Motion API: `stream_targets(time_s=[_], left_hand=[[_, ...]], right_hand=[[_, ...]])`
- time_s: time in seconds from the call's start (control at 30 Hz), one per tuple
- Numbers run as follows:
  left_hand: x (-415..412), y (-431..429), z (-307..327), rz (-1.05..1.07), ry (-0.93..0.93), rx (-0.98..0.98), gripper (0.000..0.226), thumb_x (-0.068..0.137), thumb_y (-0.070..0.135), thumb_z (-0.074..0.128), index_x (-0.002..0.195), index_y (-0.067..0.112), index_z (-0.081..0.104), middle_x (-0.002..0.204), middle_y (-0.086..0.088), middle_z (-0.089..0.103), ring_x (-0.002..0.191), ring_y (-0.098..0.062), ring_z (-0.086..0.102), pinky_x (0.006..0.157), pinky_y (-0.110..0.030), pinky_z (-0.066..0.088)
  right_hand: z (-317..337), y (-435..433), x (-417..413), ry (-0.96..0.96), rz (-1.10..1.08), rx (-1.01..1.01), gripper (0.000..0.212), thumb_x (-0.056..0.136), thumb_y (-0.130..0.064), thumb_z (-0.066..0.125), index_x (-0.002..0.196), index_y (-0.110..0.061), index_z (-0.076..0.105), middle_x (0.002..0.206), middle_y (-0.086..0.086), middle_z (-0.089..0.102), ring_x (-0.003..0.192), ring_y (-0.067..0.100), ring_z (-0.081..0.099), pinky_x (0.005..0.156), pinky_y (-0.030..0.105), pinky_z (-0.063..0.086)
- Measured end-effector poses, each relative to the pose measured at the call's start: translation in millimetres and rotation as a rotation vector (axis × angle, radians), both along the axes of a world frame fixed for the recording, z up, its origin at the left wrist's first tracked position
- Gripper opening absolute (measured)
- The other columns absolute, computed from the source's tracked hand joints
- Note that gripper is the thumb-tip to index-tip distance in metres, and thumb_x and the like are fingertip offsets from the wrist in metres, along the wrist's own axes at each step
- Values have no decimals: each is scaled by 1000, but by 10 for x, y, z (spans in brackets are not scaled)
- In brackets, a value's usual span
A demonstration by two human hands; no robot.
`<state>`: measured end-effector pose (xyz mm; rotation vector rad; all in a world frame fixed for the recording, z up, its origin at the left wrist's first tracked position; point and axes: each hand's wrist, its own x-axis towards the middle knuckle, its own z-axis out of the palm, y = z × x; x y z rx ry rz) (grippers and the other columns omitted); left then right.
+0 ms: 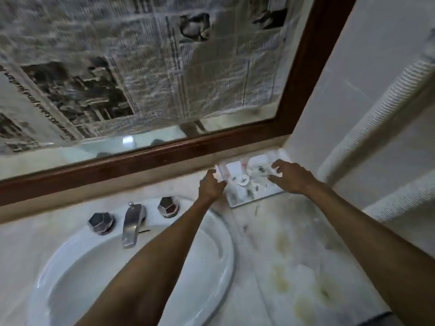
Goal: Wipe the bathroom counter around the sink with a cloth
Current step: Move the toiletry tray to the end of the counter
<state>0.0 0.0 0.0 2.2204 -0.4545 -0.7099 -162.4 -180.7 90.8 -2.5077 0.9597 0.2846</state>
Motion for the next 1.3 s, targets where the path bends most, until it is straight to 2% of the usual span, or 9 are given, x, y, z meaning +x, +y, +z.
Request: stream_targets(time_s=[0.27,0.47,0.6,0.7,0.83,0.93,1.0,1.17,1.3], left_hand=[[-35,-338,-336,136,34,7,77,89,30,73,151,6,35,137,-19,60,130,-39,53,104,-41,42],[17,-210,-402,159,18,14,69,84,18,77,144,10,44,114,-18,72,117,-35,62,93,-35,46],[80,-87,-415,174,3,61,71,83,18,77,145,12,43,111,-17,73,116,-36,61,92,-37,46],[148,-47,-411,178,15,96,74,79,20,80,144,14,45,111,-15,73,116,-36,61,94,-39,48],[174,-47,-417,191,6,88,78,75,19,83,144,16,47,108,-11,75,110,-34,66,93,-41,52],[138,4,-376,230,3,54,79,74,17,83,146,17,49,89,-4,72,103,-32,68,89,-41,54],[97,91,-305,257,-2,30,80,75,16,84,147,17,48,95,-9,72,102,-32,68,91,-43,54],[-4,495,-59,319,-15,11,83,73,13,87,146,13,49,83,-3,61,84,-22,62,76,-31,47],[-56,936,174,371,-42,27,80,72,13,88,143,15,51,85,-5,62,85,-21,61,77,-31,45]], right_hand=[[-553,-286,-7,68,-84,94,50,91,-49,58,132,-22,49,133,6,59,123,29,55,98,37,42],[-876,-504,116,-8,-161,154,66,90,-42,63,143,-12,39,145,17,46,132,33,46,108,39,38],[-1038,-654,216,5,-191,102,82,91,-45,60,151,-4,22,155,21,29,141,38,31,115,44,30],[-1141,-776,313,-2,-235,165,92,90,-51,59,152,1,16,156,23,28,142,39,31,115,44,30],[-1249,-887,378,-48,-301,208,95,88,-58,59,149,4,23,149,26,38,137,40,39,110,42,35],[-1290,-886,353,-88,-304,183,94,80,-63,64,142,3,37,137,30,47,127,42,47,106,45,40],[-1290,-813,325,-131,-275,150,92,74,-66,69,133,0,46,125,30,51,117,43,52,102,46,43],[-1125,-509,286,-222,-205,231,109,56,-74,75,140,-12,45,120,19,51,114,36,55,99,41,47],[-917,-202,304,-318,-84,283,98,55,-67,81,136,-23,48,114,12,59,108,27,56,86,31,46]])
